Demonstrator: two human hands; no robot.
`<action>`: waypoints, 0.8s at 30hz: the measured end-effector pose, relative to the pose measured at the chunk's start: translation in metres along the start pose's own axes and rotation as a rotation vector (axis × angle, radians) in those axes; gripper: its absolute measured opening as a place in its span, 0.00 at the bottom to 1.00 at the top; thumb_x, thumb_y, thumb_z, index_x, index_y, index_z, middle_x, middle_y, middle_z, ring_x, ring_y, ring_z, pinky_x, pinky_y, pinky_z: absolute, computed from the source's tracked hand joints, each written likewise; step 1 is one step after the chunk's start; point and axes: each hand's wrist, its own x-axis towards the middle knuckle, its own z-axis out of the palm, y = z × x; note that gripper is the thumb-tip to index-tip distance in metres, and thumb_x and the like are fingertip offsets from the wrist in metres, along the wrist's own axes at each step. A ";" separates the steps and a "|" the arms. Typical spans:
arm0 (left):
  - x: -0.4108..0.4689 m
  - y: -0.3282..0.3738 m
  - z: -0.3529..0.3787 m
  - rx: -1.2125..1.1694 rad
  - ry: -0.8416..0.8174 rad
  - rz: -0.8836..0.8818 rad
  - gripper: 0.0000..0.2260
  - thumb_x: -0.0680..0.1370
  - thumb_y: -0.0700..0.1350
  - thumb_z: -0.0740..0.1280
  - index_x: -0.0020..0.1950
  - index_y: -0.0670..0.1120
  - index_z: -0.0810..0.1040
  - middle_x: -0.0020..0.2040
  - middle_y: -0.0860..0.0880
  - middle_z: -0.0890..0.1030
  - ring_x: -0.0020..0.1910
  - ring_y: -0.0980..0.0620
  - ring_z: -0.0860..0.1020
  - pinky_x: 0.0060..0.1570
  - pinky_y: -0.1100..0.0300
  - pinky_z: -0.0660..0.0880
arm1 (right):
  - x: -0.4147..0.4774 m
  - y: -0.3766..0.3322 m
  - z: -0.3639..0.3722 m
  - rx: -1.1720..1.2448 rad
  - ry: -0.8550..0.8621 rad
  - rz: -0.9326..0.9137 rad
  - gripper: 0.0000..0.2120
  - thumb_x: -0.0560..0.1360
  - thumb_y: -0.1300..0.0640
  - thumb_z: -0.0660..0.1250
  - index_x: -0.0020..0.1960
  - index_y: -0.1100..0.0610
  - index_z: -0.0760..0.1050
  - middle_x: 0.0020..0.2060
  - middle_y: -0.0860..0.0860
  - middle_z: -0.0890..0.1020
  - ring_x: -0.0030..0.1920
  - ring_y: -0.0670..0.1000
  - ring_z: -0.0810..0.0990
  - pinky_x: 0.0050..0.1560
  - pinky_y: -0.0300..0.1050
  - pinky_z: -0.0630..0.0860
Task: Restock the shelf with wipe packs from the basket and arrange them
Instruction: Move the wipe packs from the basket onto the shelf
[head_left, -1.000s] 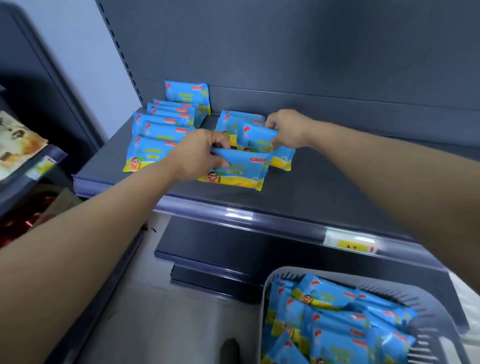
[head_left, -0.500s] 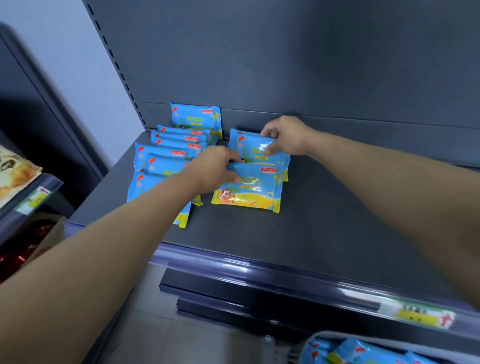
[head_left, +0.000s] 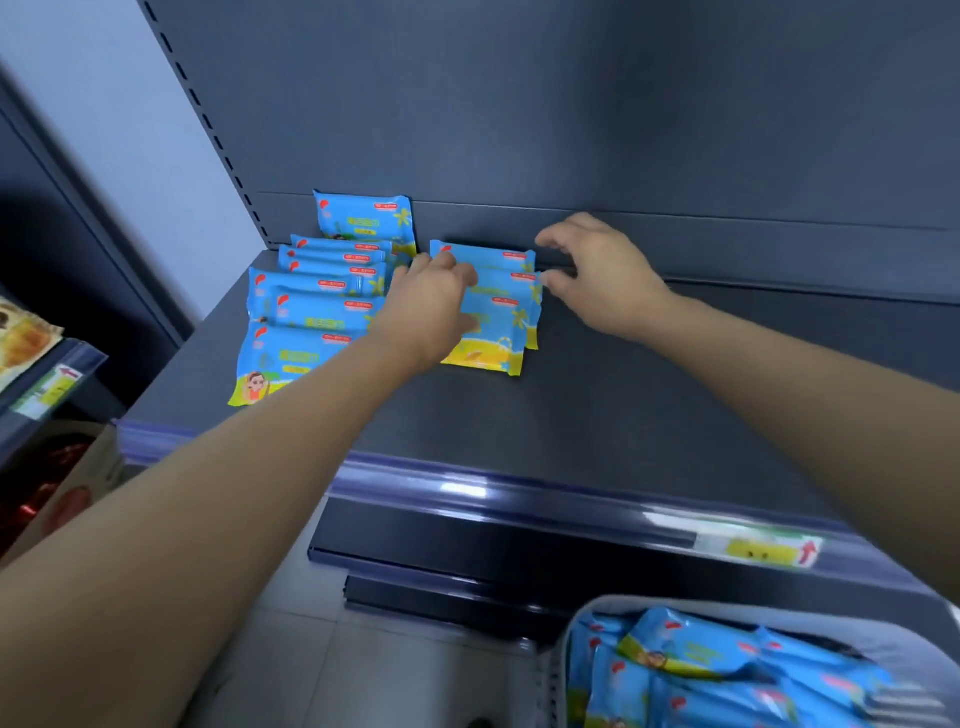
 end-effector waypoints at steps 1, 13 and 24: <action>-0.008 0.009 -0.005 -0.027 0.035 0.014 0.21 0.74 0.47 0.68 0.65 0.44 0.71 0.63 0.44 0.72 0.63 0.43 0.67 0.58 0.52 0.63 | -0.013 -0.002 -0.006 -0.006 0.024 -0.020 0.16 0.76 0.58 0.64 0.64 0.58 0.71 0.59 0.55 0.74 0.60 0.54 0.72 0.58 0.47 0.69; -0.156 0.157 -0.029 -0.276 0.222 0.316 0.18 0.71 0.45 0.72 0.58 0.41 0.76 0.56 0.43 0.77 0.57 0.41 0.72 0.57 0.47 0.67 | -0.219 0.002 -0.072 -0.193 0.193 -0.144 0.18 0.74 0.59 0.65 0.62 0.63 0.73 0.59 0.59 0.77 0.60 0.62 0.74 0.58 0.55 0.68; -0.269 0.230 0.091 -0.350 -0.254 0.219 0.18 0.74 0.46 0.70 0.62 0.45 0.73 0.59 0.46 0.74 0.60 0.46 0.70 0.59 0.55 0.66 | -0.394 0.054 -0.026 -0.122 -0.112 -0.010 0.18 0.74 0.60 0.67 0.62 0.63 0.74 0.60 0.59 0.76 0.61 0.61 0.73 0.60 0.55 0.68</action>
